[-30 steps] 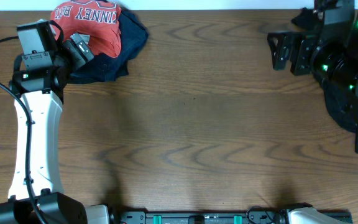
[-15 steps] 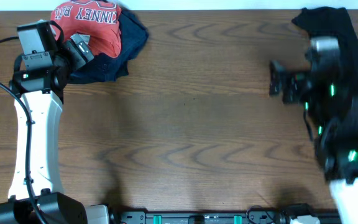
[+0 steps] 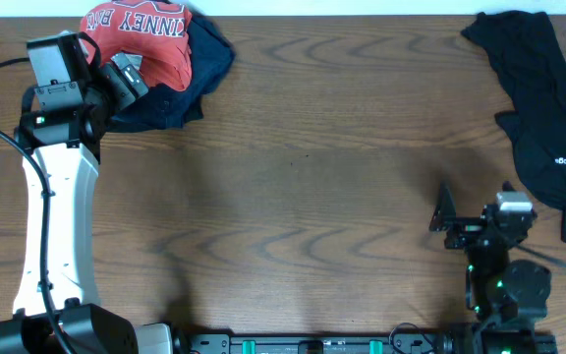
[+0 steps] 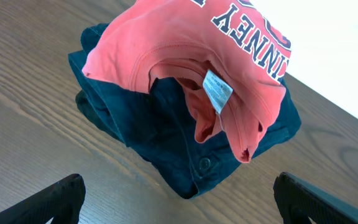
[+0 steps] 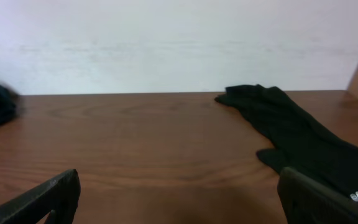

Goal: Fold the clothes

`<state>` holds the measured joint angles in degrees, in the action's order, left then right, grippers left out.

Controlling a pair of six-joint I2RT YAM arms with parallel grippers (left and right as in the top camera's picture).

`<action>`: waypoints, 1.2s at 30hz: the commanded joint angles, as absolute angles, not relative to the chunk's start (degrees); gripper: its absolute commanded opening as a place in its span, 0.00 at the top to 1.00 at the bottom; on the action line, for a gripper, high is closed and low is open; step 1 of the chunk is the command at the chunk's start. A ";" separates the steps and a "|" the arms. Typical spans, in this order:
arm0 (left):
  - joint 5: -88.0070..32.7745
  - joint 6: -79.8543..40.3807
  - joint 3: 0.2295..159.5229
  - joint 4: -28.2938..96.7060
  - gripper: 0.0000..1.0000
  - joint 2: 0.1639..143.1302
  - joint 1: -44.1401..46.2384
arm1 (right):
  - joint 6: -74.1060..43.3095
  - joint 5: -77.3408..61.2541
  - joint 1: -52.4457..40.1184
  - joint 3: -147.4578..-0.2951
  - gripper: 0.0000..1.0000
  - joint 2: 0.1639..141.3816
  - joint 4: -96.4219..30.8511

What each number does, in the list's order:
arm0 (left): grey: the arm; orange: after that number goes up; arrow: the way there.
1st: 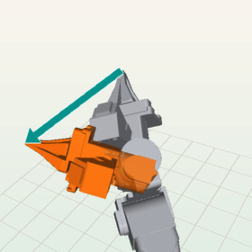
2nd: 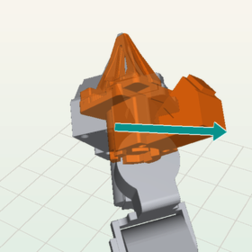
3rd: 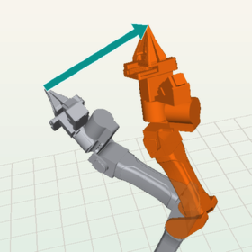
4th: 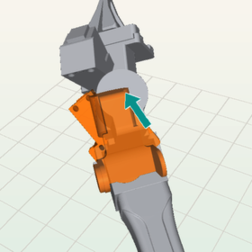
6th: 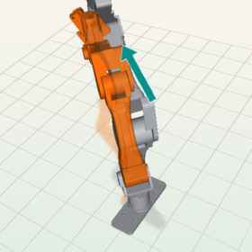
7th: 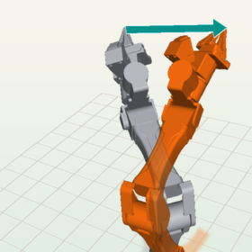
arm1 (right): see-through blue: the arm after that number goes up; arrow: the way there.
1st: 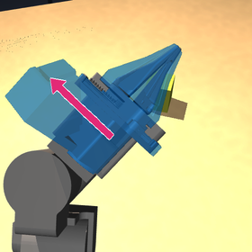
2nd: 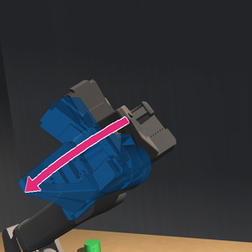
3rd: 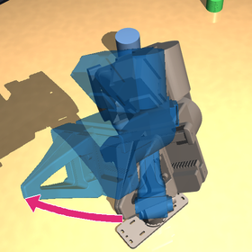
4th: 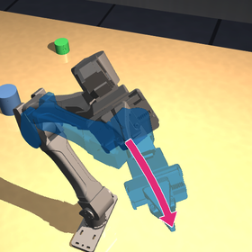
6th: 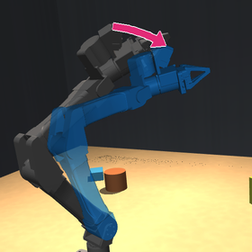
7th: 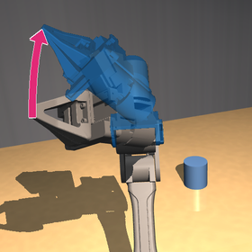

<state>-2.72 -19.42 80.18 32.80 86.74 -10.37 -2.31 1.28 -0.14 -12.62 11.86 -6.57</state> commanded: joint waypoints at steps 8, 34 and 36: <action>-2.28 -18.65 81.12 32.80 0.02 86.85 -10.59 | -1.63 4.38 0.47 -3.18 0.01 0.95 -6.39; -2.31 -18.65 81.12 32.77 0.02 86.85 -10.59 | -1.63 2.55 0.47 -0.32 0.01 0.32 -4.03; -2.28 -18.65 81.12 32.77 0.02 86.85 -10.59 | -1.63 2.55 0.47 -0.32 0.01 0.32 -4.03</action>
